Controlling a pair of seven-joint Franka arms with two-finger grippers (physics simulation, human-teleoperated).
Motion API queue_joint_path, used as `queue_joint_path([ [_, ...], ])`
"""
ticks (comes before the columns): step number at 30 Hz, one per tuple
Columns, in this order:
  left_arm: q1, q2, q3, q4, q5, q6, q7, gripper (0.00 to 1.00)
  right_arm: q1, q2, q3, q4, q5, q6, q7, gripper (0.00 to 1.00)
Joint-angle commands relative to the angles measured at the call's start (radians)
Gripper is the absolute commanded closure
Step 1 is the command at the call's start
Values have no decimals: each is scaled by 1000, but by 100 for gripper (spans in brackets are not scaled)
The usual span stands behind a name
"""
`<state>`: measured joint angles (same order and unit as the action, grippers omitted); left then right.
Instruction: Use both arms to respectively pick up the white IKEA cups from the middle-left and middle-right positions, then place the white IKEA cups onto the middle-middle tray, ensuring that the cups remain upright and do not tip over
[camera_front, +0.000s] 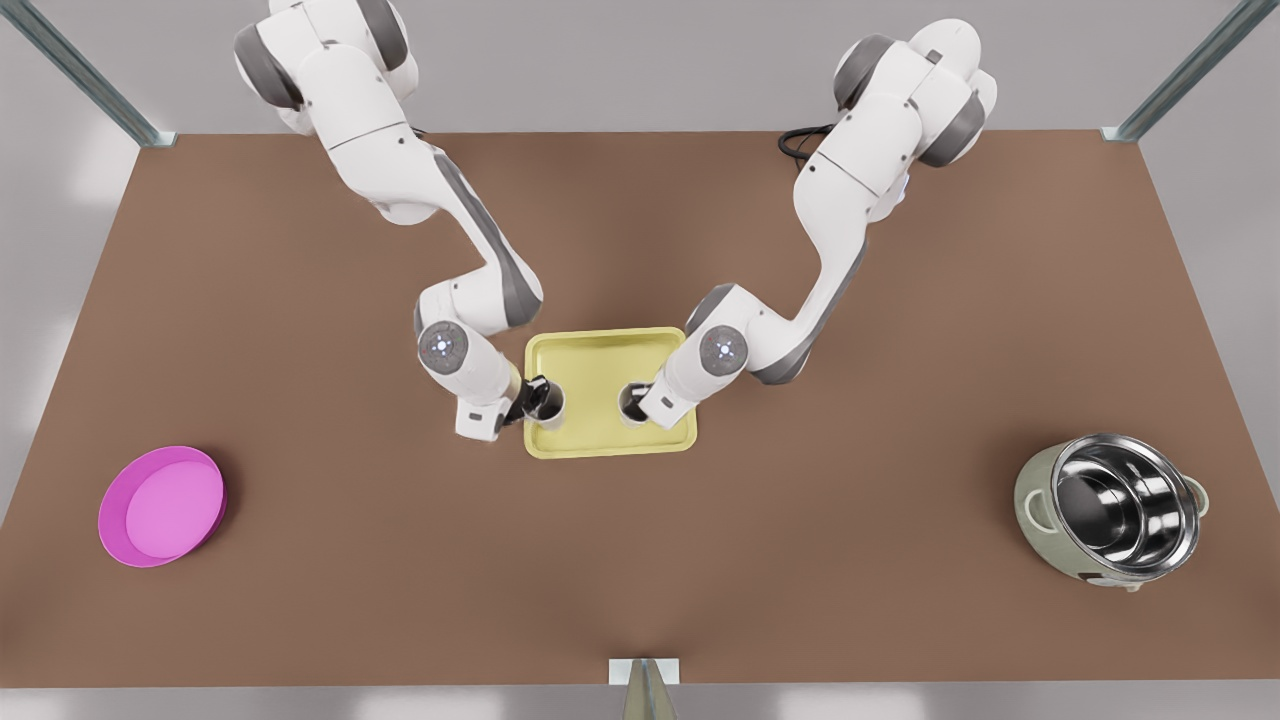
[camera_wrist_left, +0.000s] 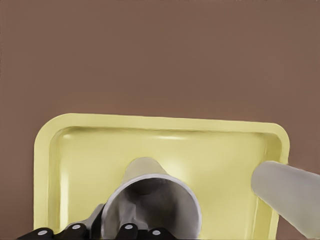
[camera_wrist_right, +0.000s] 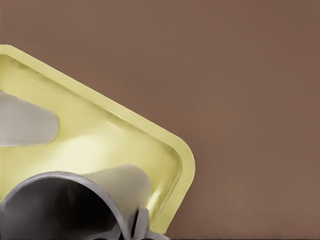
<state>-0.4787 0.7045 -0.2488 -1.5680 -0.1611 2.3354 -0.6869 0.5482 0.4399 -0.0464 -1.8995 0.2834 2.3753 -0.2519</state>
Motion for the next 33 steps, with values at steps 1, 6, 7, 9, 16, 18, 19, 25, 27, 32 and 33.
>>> queue_joint_path([
  [1,0,4,-1,0,12,25,-284,47,24,-12,0,-44,-4,139,5,79],
  [6,8,4,0,0,25,25,-284,6,56,39,0,-47,7,194,7,79],
  [7,9,4,0,0,25,24,-284,0,55,45,0,-43,7,196,7,79],
  [9,8,-26,-1,2,22,-39,-326,0,55,56,0,-39,7,205,5,79],
  [16,423,-241,5,408,250,-1131,292,0,44,53,0,-35,7,191,7,0],
  [18,502,-270,10,422,324,-1121,516,0,44,45,-1,-35,7,186,5,0],
  [19,489,-436,54,206,331,-977,716,0,38,31,-3,-35,7,165,0,0],
  [25,460,-453,54,214,275,-1010,711,0,-91,-156,-35,144,-6,-430,5,0],
  [27,468,-448,54,210,272,-1010,682,0,-169,-104,-86,186,-180,-652,304,0],
  [32,466,-442,52,210,258,-1009,687,0,-286,3,-129,623,-365,-870,296,0],
  [33,459,-442,52,210,258,-1010,684,0,-353,-29,-77,648,-352,-936,299,0],
])
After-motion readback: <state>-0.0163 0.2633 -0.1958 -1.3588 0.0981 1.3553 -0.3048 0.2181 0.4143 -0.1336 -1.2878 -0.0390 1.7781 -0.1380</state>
